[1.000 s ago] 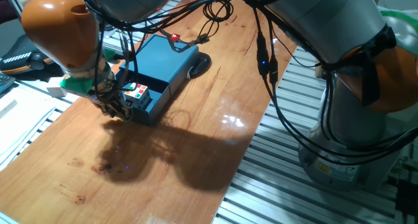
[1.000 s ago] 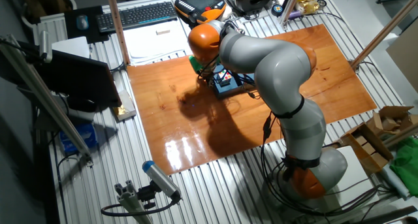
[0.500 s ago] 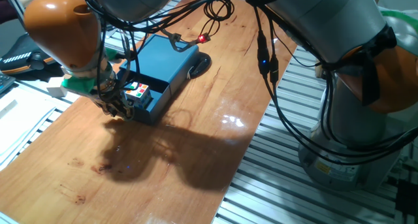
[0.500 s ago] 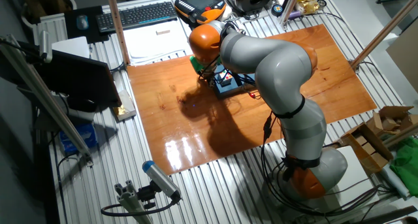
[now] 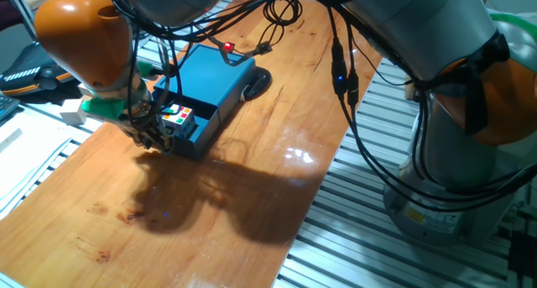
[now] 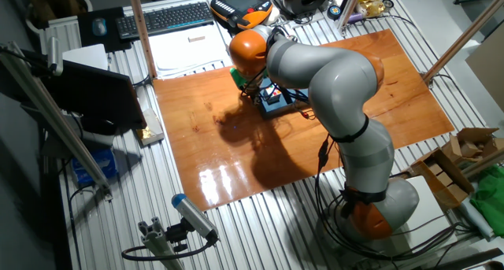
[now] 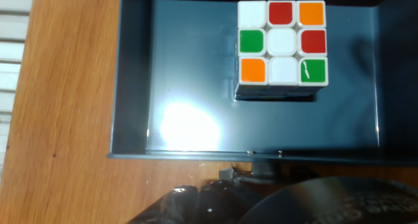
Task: Grasp the handle and close the drawer
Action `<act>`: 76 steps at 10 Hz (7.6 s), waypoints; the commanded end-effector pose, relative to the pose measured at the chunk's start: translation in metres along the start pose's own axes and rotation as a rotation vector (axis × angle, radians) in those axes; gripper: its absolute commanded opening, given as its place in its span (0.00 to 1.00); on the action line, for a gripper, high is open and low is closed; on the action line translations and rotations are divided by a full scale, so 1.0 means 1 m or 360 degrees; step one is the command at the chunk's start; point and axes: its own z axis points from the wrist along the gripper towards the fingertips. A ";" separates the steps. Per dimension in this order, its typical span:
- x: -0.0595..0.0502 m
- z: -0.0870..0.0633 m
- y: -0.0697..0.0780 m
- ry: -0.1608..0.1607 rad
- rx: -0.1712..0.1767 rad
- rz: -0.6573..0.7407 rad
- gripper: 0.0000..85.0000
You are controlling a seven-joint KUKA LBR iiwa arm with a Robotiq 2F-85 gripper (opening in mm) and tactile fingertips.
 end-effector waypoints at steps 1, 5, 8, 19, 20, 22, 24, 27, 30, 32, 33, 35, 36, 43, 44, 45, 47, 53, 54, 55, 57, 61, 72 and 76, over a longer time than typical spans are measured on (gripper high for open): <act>-0.001 0.000 0.000 0.0002 0.0000 -0.0006 0.02; -0.005 0.001 -0.001 0.0009 -0.0003 -0.0020 0.02; -0.008 0.002 -0.002 0.0016 -0.0004 -0.0025 0.02; -0.019 0.002 -0.003 0.0055 0.0016 -0.0043 0.02; -0.020 0.001 -0.004 0.0063 0.0020 -0.0042 0.02; -0.021 0.001 -0.004 0.0078 0.0021 -0.0042 0.02; -0.022 0.001 -0.004 0.0072 0.0014 -0.0051 0.02; -0.024 0.000 -0.004 0.0075 0.0013 -0.0054 0.02; -0.025 0.000 -0.005 0.0066 -0.0001 -0.0064 0.02; -0.025 0.002 -0.005 0.0065 -0.0006 -0.0073 0.02; -0.025 0.003 -0.005 0.0060 -0.0010 -0.0076 0.02; -0.026 0.005 -0.006 0.0057 -0.0014 -0.0078 0.02; -0.027 0.006 -0.006 0.0057 -0.0014 -0.0076 0.02; -0.030 0.005 -0.007 0.0052 -0.0014 -0.0066 0.02; -0.031 0.005 -0.007 0.0049 -0.0013 -0.0067 0.02; -0.031 0.005 -0.007 0.0049 -0.0013 -0.0069 0.02; -0.032 0.005 -0.007 0.0055 -0.0009 -0.0071 0.02; -0.031 0.005 -0.007 0.0062 -0.0010 -0.0076 0.02; -0.031 0.005 -0.007 0.0062 -0.0008 -0.0076 0.02; -0.031 0.005 -0.007 0.0062 -0.0008 -0.0078 0.02; -0.031 0.005 -0.007 0.0070 -0.0004 -0.0080 0.02; -0.031 0.005 -0.007 0.0103 -0.0020 -0.0137 0.02; -0.031 0.005 -0.007 0.0060 -0.0005 -0.0096 0.02; -0.031 0.007 -0.007 0.0046 0.0002 -0.0067 0.02</act>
